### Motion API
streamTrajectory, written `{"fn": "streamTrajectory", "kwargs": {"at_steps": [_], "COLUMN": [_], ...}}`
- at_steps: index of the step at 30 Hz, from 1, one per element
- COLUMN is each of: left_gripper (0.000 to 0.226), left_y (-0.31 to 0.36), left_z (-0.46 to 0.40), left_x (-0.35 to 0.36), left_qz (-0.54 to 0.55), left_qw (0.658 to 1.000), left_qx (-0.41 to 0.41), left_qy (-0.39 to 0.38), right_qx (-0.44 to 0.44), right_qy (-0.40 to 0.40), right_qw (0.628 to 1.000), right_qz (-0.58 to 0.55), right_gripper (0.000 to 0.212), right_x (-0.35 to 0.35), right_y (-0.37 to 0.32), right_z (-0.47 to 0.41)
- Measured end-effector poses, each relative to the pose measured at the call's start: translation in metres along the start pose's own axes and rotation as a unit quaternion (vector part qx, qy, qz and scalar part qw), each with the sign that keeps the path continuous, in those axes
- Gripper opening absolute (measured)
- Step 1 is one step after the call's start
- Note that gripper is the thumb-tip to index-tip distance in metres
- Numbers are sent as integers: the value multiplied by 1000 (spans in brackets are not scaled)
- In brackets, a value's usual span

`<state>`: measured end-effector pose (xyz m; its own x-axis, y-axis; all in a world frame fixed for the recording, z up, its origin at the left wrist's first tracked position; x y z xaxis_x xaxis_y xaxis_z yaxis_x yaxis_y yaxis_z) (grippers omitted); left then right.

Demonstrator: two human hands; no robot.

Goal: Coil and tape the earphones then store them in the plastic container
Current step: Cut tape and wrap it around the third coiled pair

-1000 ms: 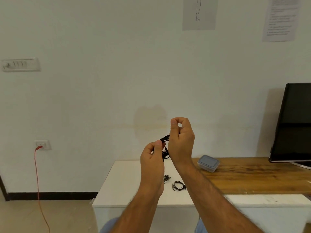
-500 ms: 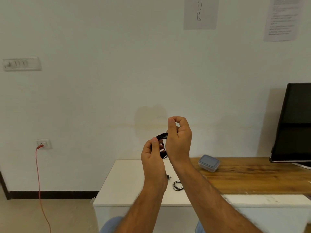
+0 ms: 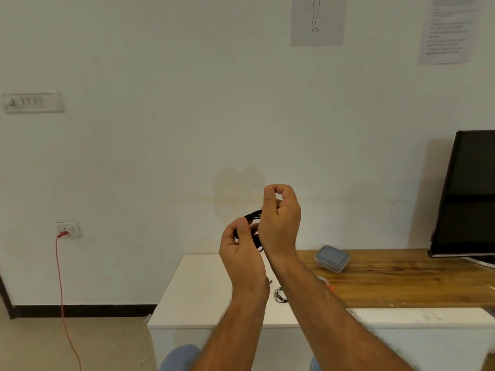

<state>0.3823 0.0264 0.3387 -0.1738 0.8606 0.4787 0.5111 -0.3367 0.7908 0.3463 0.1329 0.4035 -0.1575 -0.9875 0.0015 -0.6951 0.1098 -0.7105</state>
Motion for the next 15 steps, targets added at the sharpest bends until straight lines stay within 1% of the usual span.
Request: {"fn": "streamTrajectory", "kwargs": {"at_steps": [3, 7, 13, 15], "left_gripper": [26, 28, 31, 32], "left_y": [4, 1, -1, 0], "left_z": [-1, -7, -12, -14], "left_x": [0, -1, 4, 5], "left_qz": [-41, -58, -21, -23], "left_qw": [999, 997, 993, 989], "left_qx": [10, -1, -34, -31], "left_qy": [-15, -43, -114, -140], "right_qx": [16, 37, 51, 48], "right_qy": [-8, -15, -13, -12], "right_qw": [1000, 999, 999, 999], "right_qz": [7, 12, 5, 2], "right_gripper": [10, 10, 11, 11], "right_x": [1, 2, -1, -1], "right_y": [5, 12, 15, 13], "right_z": [0, 2, 0, 0]}}
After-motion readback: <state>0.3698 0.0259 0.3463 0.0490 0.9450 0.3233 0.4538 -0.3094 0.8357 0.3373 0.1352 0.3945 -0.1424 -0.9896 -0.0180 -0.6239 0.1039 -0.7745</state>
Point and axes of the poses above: each hand's wrist, its own z-axis away from the middle knuckle, its own x-axis out of the palm, y = z × x, the point moved 8 cm from there along -z, towards the middle knuckle, and after that the axes turned 15 degrees about -y, right-handed, at the moved point
